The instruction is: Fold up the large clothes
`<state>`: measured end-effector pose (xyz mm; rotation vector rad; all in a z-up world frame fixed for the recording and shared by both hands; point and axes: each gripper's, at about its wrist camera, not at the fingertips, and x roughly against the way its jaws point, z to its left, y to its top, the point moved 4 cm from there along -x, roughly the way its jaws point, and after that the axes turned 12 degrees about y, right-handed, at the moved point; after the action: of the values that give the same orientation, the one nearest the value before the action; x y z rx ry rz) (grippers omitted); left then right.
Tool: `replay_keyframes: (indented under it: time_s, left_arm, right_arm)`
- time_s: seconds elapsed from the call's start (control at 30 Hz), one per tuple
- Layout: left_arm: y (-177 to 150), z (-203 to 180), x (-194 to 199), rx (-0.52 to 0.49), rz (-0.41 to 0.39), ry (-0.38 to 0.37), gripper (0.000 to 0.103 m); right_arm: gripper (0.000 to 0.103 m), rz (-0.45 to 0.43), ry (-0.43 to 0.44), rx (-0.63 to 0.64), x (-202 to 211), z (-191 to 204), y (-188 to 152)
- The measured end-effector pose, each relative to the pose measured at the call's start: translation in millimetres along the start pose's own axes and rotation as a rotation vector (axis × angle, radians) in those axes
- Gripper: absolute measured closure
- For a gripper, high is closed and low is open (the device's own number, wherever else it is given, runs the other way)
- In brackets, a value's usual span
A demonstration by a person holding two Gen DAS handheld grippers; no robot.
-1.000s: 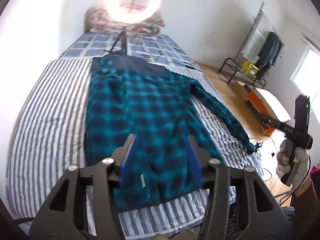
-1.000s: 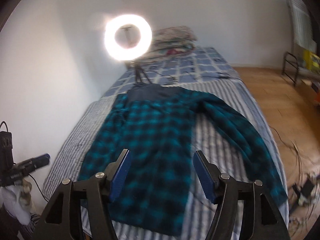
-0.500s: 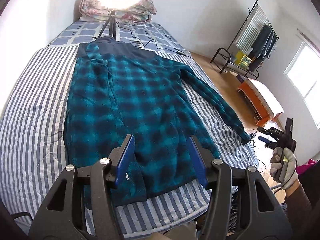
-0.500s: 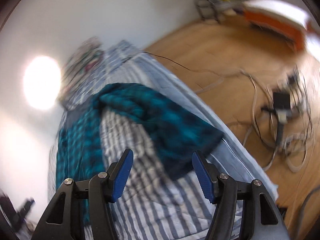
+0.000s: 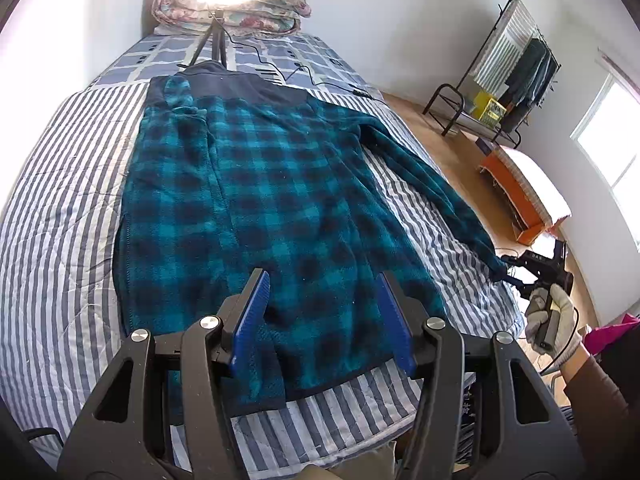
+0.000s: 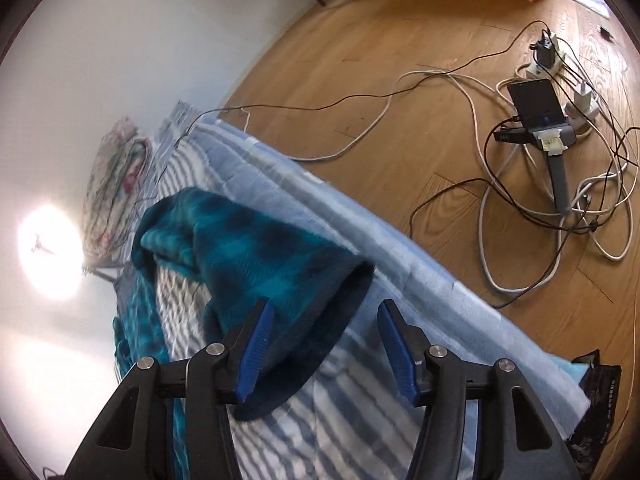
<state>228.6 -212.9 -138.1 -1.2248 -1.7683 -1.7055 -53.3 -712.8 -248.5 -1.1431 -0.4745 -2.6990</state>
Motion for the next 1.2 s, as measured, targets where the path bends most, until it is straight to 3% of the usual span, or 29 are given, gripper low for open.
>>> replay_keyframes:
  time_s: [0.27, 0.4, 0.5, 0.63, 0.8, 1.0, 1.2]
  left_arm:
    - [-3.9, -11.9, -6.4, -0.054, 0.006, 0.010, 0.046]
    - [-5.4, -13.9, -6.9, -0.061, 0.008, 0.010, 0.046]
    - [-5.3, -13.3, -5.2, -0.066, 0.000, 0.015, 0.047]
    - [-5.3, -11.1, -2.5, -0.063, -0.004, 0.012, 0.046]
    - [-3.5, -5.4, 2.9, -0.045, -0.016, 0.014, 0.046]
    - [-2.8, 4.5, 6.7, -0.007, -0.024, 0.012, 0.046]
    - [-5.1, 16.2, 7.0, 0.047, -0.020, 0.012, 0.047]
  right_arm:
    - [0.051, -0.002, -0.001, 0.015, -18.7, 3.1, 8.6]
    - [0.087, 0.005, -0.030, 0.023, -23.8, 1.4, 10.3]
    - [0.092, -0.016, -0.061, 0.075, -18.5, 12.8, 8.3]
    - [0.094, -0.060, -0.122, 0.248, -5.5, 54.2, 2.3]
    - [0.095, -0.104, -0.093, 0.442, 18.0, 120.0, -21.9]
    - [0.096, -0.106, -0.035, 0.747, 37.7, 205.8, -84.3]
    - [0.096, -0.014, 0.028, 0.978, 20.0, 260.8, -157.1]
